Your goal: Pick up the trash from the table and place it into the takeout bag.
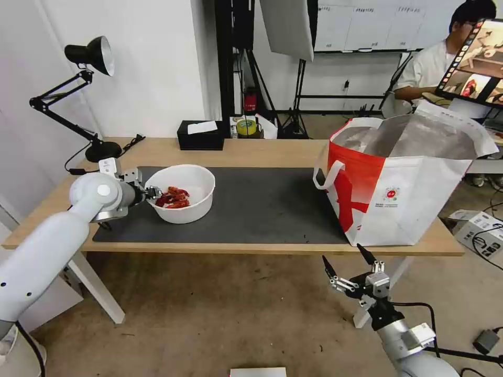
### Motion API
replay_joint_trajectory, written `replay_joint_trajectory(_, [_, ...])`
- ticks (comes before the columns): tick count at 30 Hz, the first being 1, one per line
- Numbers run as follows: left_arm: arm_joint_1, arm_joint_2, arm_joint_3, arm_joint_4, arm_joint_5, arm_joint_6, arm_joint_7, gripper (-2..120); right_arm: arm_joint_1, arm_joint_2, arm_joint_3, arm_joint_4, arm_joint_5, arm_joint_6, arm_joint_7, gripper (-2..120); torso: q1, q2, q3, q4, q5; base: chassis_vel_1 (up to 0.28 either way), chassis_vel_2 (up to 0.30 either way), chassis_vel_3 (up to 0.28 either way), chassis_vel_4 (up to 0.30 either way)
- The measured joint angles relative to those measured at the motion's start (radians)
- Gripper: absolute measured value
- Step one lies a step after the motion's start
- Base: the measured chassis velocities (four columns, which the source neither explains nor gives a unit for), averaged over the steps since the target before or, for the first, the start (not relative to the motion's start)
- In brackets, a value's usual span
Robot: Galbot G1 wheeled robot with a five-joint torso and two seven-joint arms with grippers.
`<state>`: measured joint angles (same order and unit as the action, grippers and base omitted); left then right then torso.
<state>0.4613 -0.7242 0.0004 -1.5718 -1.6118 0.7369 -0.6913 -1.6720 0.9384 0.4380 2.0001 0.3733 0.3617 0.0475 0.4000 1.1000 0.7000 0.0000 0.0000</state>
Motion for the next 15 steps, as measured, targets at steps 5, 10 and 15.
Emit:
replay_joint_trajectory(5, [0.001, -0.006, 0.002, 0.000, 0.000, -0.001, 0.003, 3, 0.000, 0.000, 0.000, 0.000, 0.000, 0.000, 0.000, 100, 0.000, 0.000, 0.000, 0.0000, 0.0000, 0.000, 0.000, 0.000, 0.000])
replay_joint_trajectory(10, [0.001, -0.009, 0.002, -0.003, -0.003, -0.001, 0.004, 0, 0.000, 0.000, 0.000, 0.000, 0.000, 0.000, 0.000, 100, 0.000, 0.000, 0.000, 0.0000, 0.0000, 0.000, 0.000, 0.000, 0.000])
replay_joint_trajectory(15, [0.001, -0.009, 0.002, -0.012, -0.009, -0.001, 0.006, 0, 0.000, 0.000, 0.000, 0.000, 0.000, 0.000, 0.000, 100, 0.000, 0.000, 0.000, 0.0000, -0.0001, 0.000, 0.000, 0.000, 0.000])
